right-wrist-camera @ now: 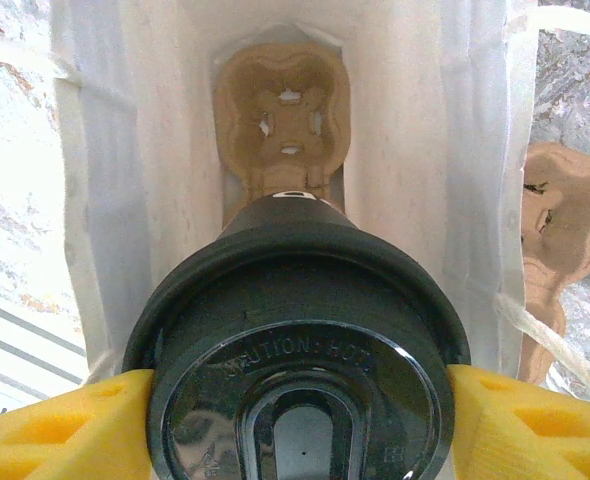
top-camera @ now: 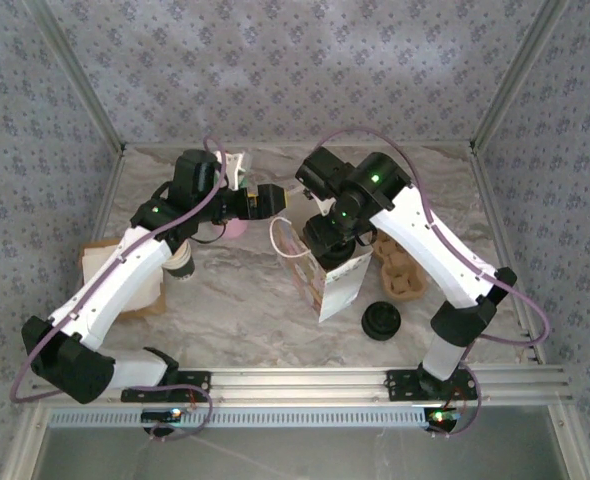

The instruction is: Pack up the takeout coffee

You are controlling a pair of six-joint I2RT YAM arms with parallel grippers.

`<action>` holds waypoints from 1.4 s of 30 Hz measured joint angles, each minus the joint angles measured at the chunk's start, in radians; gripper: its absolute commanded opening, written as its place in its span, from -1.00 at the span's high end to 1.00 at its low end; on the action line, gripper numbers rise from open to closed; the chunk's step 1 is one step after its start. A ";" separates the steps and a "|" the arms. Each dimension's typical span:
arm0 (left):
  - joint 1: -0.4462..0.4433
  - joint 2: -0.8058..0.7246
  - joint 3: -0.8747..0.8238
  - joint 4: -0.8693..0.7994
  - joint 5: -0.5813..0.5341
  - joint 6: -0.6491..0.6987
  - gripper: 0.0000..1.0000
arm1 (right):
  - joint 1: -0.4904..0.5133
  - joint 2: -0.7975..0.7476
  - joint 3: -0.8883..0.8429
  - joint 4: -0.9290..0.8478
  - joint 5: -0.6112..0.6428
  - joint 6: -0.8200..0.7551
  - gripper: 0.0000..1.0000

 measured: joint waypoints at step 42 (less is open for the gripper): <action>0.007 -0.133 -0.089 -0.026 -0.023 -0.008 -0.99 | -0.004 0.044 -0.108 0.000 0.000 0.002 -0.43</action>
